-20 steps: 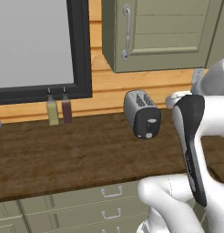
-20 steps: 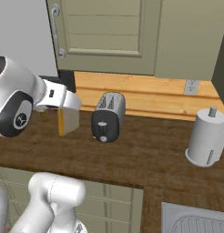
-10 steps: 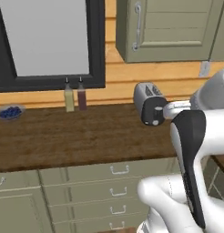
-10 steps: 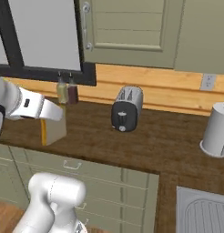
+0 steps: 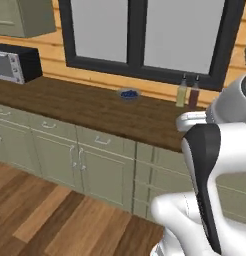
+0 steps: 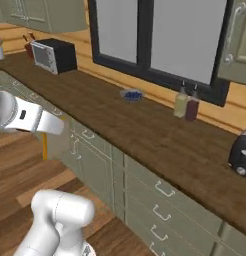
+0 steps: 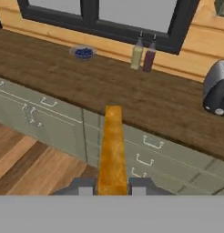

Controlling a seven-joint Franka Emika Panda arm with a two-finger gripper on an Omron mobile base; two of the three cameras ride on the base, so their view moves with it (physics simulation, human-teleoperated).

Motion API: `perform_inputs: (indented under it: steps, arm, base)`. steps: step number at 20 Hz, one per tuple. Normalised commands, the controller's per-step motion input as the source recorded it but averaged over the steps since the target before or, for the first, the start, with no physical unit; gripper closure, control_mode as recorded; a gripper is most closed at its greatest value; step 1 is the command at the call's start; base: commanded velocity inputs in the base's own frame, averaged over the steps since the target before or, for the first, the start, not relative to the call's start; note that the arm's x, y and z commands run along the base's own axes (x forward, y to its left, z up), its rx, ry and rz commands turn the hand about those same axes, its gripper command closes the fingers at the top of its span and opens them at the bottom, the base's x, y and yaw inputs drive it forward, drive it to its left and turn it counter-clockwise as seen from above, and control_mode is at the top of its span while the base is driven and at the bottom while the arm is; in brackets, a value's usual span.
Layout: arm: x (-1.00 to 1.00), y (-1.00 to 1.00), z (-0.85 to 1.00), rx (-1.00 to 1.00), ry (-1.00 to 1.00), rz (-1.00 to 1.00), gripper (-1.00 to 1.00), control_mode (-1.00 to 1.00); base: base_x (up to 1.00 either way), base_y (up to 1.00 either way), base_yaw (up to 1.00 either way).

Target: Start the toaster. Once the lever pops up, take the bread to the plate on the dining counter.

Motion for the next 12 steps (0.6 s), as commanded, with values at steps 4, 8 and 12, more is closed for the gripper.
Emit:
perform_inputs:
  steps: [4,8,12]
  arm:
    - [0.0,0.0,0.0,0.0,0.0,0.0,1.0,1.0]
    - [0.0,0.0,0.0,0.0,0.0,0.0,1.0,1.0]
    - [0.0,0.0,0.0,0.0,0.0,0.0,1.0,1.0]
  base:
    - [-0.28,0.25,1.0]
    - [-0.2,0.11,1.0]
    - [-0.01,0.0,1.0]
